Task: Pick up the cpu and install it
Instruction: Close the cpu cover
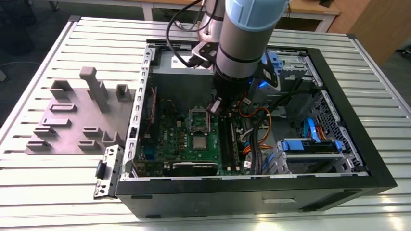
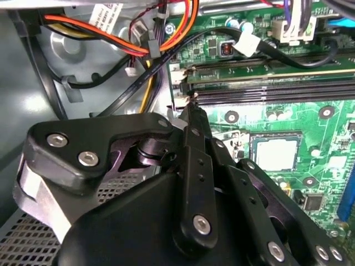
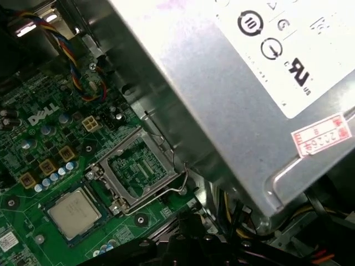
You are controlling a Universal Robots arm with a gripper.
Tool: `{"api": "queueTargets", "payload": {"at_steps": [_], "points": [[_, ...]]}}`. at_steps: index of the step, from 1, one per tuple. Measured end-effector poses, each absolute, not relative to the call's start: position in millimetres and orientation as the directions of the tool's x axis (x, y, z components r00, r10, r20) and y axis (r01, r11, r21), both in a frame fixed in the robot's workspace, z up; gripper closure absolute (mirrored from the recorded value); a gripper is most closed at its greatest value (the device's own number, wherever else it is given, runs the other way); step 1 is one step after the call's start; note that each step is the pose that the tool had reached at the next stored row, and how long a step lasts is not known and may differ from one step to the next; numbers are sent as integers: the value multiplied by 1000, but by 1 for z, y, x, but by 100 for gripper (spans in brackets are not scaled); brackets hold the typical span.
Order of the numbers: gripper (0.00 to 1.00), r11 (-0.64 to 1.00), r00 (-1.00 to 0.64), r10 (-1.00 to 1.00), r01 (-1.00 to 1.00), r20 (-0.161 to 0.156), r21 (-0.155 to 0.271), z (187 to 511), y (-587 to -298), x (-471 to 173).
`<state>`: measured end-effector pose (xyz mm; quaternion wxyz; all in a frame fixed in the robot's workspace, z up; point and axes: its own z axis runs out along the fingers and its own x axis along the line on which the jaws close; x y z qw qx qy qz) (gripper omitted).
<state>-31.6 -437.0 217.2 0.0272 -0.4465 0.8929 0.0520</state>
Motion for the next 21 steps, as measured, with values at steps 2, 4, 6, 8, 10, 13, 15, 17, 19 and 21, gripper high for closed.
{"api": "queueTargets", "payload": {"at_steps": [2,4,6,8,10,13,15,17,19,21], "points": [[89,597,-601,-793,-799,-95,69,216,-437,-33],[89,600,-604,-792,-797,-94,70,215,-437,-34],[89,602,-607,-788,-795,-101,77,213,-437,-36],[89,602,-608,-787,-794,-107,82,212,-437,-36],[89,604,-610,-785,-792,-109,84,211,-437,-36],[89,611,-617,-779,-787,-110,88,210,-437,-36],[89,615,-621,-776,-783,-110,92,210,-437,-36],[89,619,-626,-772,-780,-111,94,209,-437,-37],[89,621,-628,-770,-778,-111,95,208,-437,-37],[89,622,-630,-769,-777,-112,96,207,-437,-37]]}}
